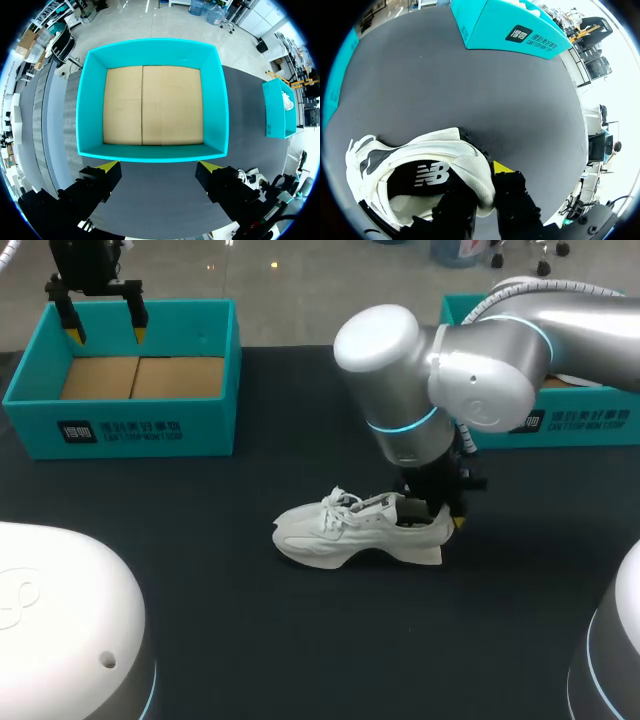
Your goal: Take the shoe out of the shoebox, open the shoe tongue, remove and reinsert the insole, then place the shoe into the shoebox
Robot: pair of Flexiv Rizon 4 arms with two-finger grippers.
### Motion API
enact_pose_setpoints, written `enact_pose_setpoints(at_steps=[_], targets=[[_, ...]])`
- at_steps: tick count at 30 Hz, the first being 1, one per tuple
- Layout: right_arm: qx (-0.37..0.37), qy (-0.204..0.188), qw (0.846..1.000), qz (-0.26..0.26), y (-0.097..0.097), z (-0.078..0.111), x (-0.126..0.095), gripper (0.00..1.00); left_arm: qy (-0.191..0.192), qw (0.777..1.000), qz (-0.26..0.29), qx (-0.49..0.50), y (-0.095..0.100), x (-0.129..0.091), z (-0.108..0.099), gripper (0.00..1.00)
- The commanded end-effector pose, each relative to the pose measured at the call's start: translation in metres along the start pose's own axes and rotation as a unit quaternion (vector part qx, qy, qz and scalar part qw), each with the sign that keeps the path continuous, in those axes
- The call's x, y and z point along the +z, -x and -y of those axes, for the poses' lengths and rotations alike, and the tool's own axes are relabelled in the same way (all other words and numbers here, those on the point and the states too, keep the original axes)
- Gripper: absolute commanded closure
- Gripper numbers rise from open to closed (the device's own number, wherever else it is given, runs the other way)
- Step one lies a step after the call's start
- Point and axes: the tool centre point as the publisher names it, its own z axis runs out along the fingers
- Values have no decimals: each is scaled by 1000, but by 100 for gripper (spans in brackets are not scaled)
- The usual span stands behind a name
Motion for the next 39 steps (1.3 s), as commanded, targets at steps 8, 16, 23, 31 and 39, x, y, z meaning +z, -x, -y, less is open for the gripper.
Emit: enact_pose_setpoints(at_steps=[8, 16, 23, 31, 39], targets=[[-8, 19, 998, -53, 15, 0, -51, 0, 0, 1000, 0, 0, 0, 0, -1, 0], [-196, 130, 960, -150, 9, -4, -103, 0, 0, 1000, 0, 0, 0, 0, -1, 0], [-239, 145, 953, -119, 8, -7, -108, 0, 0, 1000, 0, 0, 0, 0, -1, 0], [-239, 145, 953, -119, 8, -7, -108, 0, 0, 1000, 0, 0, 0, 0, -1, 0], [-446, 283, 837, -144, 19, -26, -102, 0, 0, 1000, 0, 0, 0, 0, -1, 0]])
